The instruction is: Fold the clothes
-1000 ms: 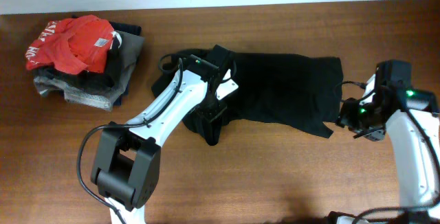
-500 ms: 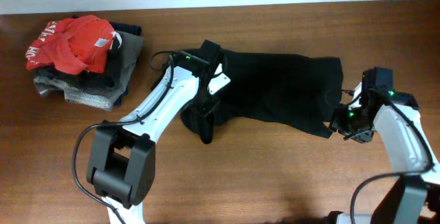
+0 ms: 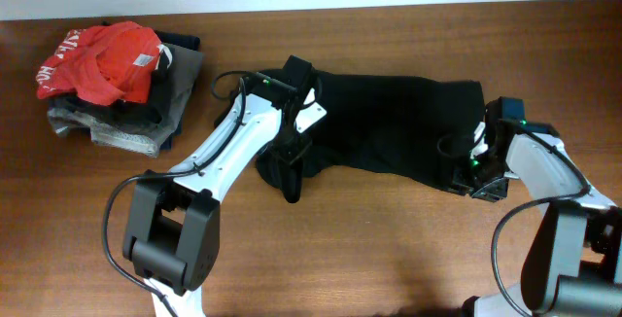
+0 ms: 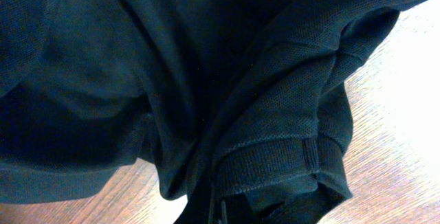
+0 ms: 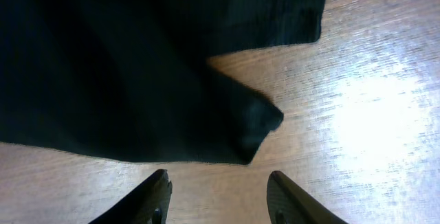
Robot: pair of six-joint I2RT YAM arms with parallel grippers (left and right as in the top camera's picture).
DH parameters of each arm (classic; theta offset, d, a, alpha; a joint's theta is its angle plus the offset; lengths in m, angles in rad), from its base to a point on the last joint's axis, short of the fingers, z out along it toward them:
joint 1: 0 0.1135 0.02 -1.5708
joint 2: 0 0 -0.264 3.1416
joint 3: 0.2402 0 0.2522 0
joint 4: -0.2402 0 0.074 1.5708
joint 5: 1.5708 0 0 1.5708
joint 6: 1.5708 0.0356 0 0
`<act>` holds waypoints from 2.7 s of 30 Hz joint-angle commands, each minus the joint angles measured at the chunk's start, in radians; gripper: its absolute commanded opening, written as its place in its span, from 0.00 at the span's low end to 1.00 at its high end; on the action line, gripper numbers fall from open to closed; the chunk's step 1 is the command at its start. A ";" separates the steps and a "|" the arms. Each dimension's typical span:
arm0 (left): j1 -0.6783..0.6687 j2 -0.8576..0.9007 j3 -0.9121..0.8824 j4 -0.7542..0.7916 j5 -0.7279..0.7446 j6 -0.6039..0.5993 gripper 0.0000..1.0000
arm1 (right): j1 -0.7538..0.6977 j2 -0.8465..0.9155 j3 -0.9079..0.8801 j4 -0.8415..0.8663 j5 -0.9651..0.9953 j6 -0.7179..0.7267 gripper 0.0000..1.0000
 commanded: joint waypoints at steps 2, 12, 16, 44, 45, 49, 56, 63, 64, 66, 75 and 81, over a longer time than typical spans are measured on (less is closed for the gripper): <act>0.004 -0.033 0.019 0.001 0.015 -0.011 0.00 | 0.006 0.019 -0.015 0.030 -0.005 -0.008 0.50; 0.004 -0.033 0.019 -0.005 0.015 -0.011 0.00 | 0.006 0.021 -0.061 0.099 -0.006 -0.007 0.43; 0.004 -0.033 0.019 -0.006 0.015 -0.011 0.01 | 0.006 0.021 -0.061 0.098 -0.005 -0.007 0.42; 0.110 -0.247 0.070 -0.100 -0.008 -0.078 0.00 | -0.144 -0.197 0.193 -0.300 -0.103 0.143 0.04; 0.110 -0.251 0.070 -0.101 -0.014 -0.078 0.01 | -0.167 -0.206 0.199 -0.314 -0.103 0.134 0.04; 0.110 -0.250 0.069 -0.122 -0.050 -0.078 0.01 | -0.255 -0.240 0.210 -0.346 -0.103 0.092 0.04; 0.110 -0.250 0.069 -0.206 -0.113 -0.078 0.01 | -0.385 -0.282 0.211 -0.375 -0.116 0.044 0.04; 0.110 -0.250 0.069 -0.261 -0.143 -0.078 0.01 | -0.396 -0.289 0.211 -0.367 -0.100 0.010 0.04; 0.110 -0.250 0.069 -0.248 -0.143 -0.078 0.01 | -0.396 -0.289 0.211 -0.358 -0.095 0.011 0.04; 0.110 -0.250 0.069 -0.198 -0.140 -0.078 0.01 | -0.396 -0.288 0.211 -0.332 -0.095 0.011 0.04; 0.108 -0.186 0.065 0.060 -0.132 -0.069 0.00 | -0.394 -0.258 0.210 -0.222 -0.103 0.012 0.04; 0.108 -0.067 0.065 0.136 -0.072 0.009 0.01 | -0.388 -0.220 0.209 -0.182 -0.148 0.011 0.04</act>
